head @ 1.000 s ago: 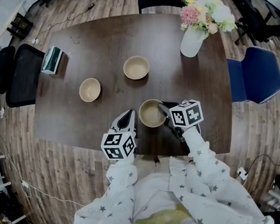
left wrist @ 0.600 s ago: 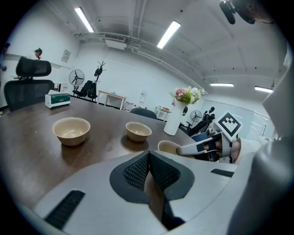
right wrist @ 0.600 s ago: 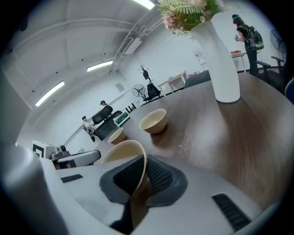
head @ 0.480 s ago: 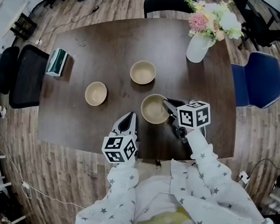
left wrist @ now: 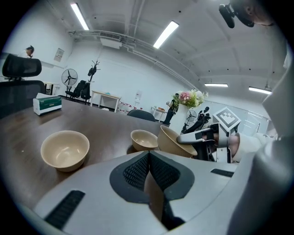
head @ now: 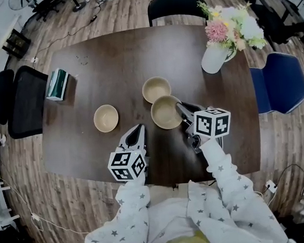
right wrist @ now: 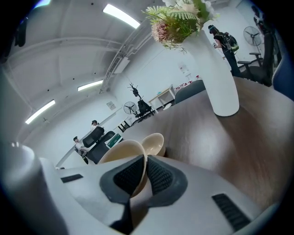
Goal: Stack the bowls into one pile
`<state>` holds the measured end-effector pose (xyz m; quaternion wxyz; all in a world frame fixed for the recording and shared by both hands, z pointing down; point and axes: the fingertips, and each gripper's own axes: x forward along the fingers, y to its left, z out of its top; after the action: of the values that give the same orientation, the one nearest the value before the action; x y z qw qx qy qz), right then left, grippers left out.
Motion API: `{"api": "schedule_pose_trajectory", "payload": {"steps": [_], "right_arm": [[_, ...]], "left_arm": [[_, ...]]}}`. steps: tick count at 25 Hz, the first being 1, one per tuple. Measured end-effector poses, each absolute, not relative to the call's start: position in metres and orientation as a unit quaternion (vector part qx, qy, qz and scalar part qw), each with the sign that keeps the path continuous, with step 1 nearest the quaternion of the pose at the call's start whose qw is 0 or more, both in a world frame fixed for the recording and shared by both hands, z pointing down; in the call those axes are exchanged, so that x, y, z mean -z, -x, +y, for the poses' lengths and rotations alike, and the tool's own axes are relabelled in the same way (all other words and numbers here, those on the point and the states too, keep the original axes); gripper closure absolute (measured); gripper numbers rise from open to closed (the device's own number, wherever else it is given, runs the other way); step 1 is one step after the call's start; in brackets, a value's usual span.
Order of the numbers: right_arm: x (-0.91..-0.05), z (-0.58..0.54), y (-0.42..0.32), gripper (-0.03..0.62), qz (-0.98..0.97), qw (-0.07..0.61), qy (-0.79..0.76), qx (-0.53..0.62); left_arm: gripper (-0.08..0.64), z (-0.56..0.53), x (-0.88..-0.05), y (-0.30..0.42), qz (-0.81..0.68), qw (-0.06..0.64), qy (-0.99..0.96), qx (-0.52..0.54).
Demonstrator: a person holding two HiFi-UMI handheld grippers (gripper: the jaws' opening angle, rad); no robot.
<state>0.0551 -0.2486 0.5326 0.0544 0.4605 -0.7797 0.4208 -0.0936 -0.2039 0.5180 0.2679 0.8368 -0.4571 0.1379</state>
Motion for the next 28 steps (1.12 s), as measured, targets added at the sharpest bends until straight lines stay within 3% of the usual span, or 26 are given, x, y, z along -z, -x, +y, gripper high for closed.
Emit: {"api": "schedule_pose_trajectory", "payload": {"steps": [14,28], "right_arm": [[-0.529,-0.322,-0.050,0.554,-0.750,0.008,-0.527,-0.401],[-0.563,-0.352,-0.041,0.554,-0.748,0.096,-0.544,-0.369]], "left_arm": [[0.535,-0.247,-0.532,0.082,-0.431,0.269,-0.850,-0.140],[0.535,-0.255,-0.549,0.080,-0.438,0.285,-0.840,-0.147]]}}
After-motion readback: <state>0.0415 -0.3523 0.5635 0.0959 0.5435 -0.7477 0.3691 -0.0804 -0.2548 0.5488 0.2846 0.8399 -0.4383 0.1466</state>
